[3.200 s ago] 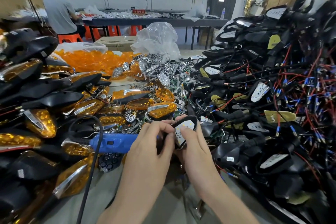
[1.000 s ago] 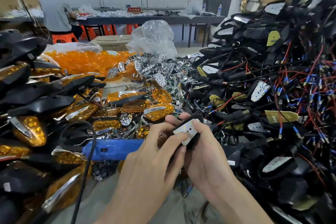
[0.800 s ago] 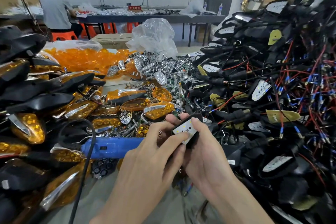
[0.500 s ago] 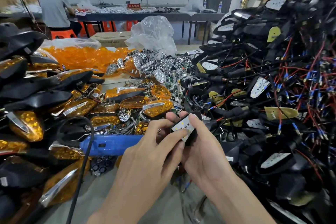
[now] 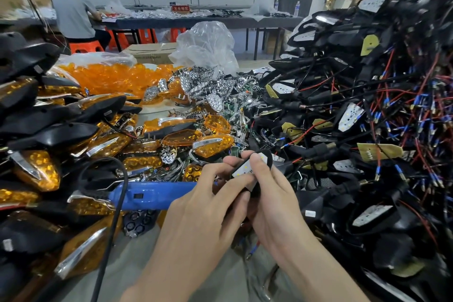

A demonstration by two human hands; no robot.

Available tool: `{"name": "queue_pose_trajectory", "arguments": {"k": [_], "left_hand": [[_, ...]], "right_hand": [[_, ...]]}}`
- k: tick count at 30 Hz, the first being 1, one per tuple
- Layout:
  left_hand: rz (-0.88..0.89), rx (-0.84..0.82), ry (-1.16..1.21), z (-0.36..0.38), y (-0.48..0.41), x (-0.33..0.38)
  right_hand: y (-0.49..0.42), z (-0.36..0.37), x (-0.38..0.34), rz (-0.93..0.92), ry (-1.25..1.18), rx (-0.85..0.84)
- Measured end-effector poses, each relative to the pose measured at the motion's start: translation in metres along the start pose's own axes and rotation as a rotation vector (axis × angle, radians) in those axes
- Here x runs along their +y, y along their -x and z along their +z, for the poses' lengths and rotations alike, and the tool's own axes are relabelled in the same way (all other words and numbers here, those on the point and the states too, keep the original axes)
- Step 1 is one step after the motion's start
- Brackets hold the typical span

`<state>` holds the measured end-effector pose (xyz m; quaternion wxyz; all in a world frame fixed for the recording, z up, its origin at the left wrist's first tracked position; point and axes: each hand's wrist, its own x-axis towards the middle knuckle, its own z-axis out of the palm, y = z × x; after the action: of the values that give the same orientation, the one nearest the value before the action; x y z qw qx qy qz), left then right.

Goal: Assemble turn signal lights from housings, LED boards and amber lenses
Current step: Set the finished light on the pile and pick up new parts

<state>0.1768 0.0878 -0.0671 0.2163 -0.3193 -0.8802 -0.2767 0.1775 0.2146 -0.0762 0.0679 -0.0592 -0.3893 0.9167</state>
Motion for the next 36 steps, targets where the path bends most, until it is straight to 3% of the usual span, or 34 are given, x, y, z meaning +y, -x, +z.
{"name": "queue_pose_trajectory", "arguments": {"k": [17, 24, 36], "left_hand": [[0.022, 0.029, -0.05, 0.0047, -0.0014, 0.0007], [0.02, 0.005, -0.057, 0.0052, -0.0012, -0.0002], [0.033, -0.021, -0.021, 0.0029, -0.0012, 0.0006]], "right_hand": [[0.0051, 0.0046, -0.0074, 0.07, -0.043, -0.015], [0.0041, 0.0023, -0.0039, 0.081, -0.008, 0.078], [0.005, 0.0041, -0.0073, 0.059, 0.005, 0.009]]}}
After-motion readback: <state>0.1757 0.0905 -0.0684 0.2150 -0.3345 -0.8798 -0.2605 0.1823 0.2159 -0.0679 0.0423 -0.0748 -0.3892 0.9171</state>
